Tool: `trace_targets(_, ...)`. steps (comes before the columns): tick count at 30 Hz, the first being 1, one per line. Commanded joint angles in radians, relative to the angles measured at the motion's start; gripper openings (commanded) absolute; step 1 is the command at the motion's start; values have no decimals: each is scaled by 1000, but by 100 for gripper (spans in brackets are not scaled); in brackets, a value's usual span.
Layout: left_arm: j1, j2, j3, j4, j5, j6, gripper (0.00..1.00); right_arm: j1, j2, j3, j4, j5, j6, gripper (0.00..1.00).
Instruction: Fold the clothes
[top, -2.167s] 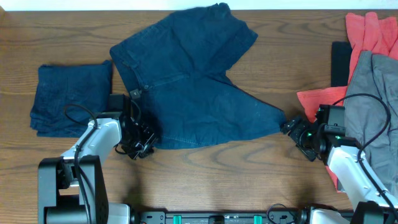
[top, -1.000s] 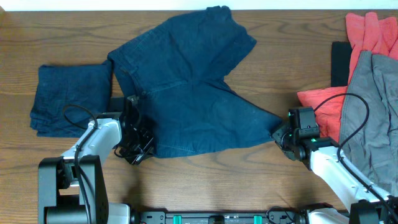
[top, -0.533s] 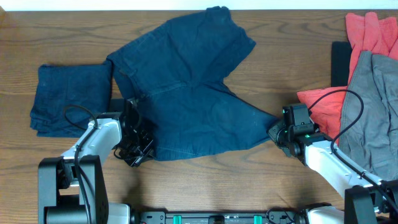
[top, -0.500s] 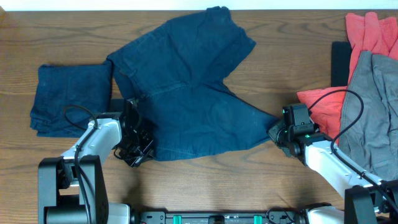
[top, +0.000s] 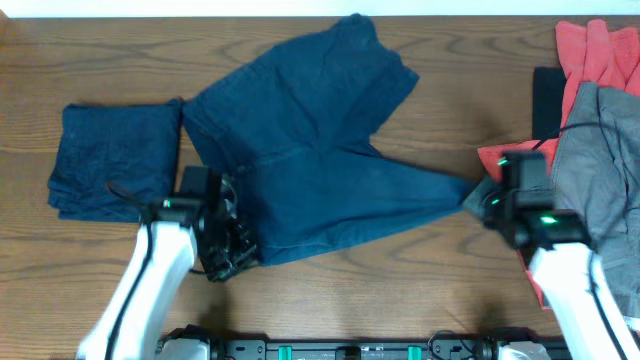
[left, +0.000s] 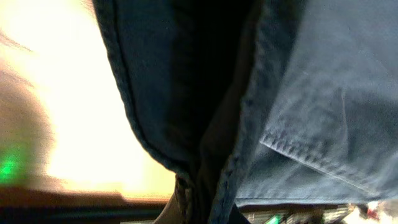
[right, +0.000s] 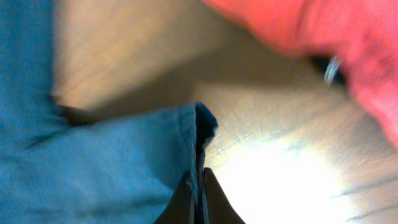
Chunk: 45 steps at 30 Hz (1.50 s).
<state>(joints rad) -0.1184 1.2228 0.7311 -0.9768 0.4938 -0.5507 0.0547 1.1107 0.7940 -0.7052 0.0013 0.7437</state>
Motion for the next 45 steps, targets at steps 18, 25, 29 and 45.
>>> trace_targets(18, -121, -683, 105, -158, -107, -273, 6, -84, -166, 383, -169, 126, -403, 1)
trace_targets(25, -121, -624, 105, -128, -289, -561, 6, -57, 23, 383, 14, -18, -467, 1)
trace_targets(29, -121, -571, 104, -93, -434, -615, 6, -18, 191, 383, 199, -29, -480, 1)
trace_targets(45, -119, -106, 85, 275, -805, -614, 6, 150, 699, 383, 833, -34, -467, 1)
